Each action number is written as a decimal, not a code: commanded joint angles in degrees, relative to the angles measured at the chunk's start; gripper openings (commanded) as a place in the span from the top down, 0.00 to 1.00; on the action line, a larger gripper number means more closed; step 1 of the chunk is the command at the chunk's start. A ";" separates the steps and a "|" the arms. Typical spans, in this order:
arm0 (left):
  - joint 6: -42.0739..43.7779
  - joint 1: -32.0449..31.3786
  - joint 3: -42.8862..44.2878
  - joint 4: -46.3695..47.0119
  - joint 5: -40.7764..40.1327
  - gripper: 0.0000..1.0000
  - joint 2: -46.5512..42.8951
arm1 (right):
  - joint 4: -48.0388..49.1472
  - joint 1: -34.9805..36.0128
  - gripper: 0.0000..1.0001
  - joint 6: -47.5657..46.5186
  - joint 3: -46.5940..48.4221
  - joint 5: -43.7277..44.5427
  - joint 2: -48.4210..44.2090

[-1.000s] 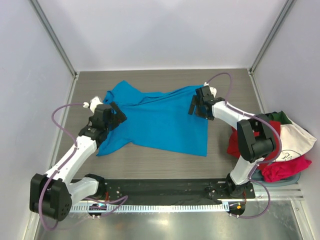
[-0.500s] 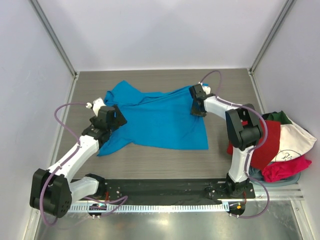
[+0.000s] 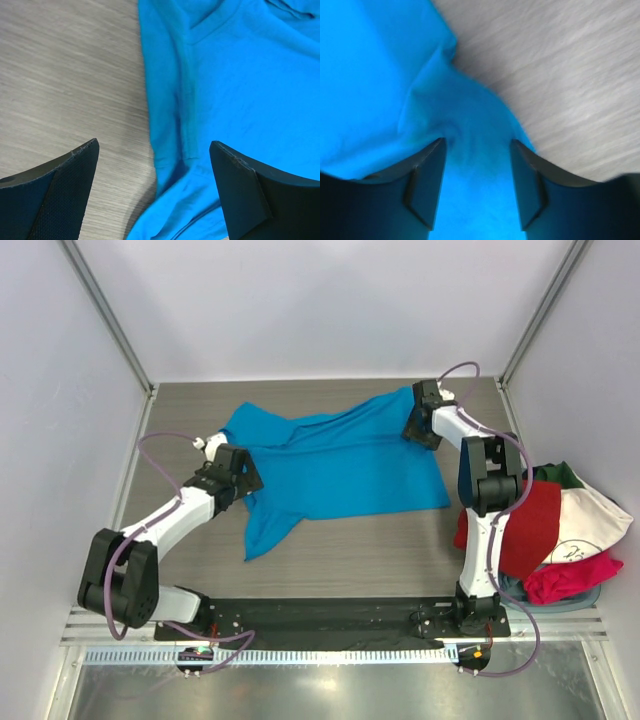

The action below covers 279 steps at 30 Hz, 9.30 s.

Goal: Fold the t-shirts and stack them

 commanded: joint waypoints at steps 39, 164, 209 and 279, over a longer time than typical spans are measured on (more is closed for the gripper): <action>-14.24 3.46 0.43 -13.15 -8.78 1.00 0.87 | 18.00 8.62 0.37 4.73 -40.86 -0.71 -27.32; -42.36 -22.46 -17.51 -25.72 11.61 0.55 -21.73 | 13.43 14.16 0.49 4.12 -54.13 -3.07 -52.81; -21.97 9.10 -2.92 -26.42 15.74 1.00 -23.22 | 5.61 1.41 0.48 16.78 -48.42 14.77 -38.15; -22.32 9.97 30.82 -16.58 3.09 1.00 9.74 | -0.01 -1.14 0.99 13.96 -6.68 10.55 -10.54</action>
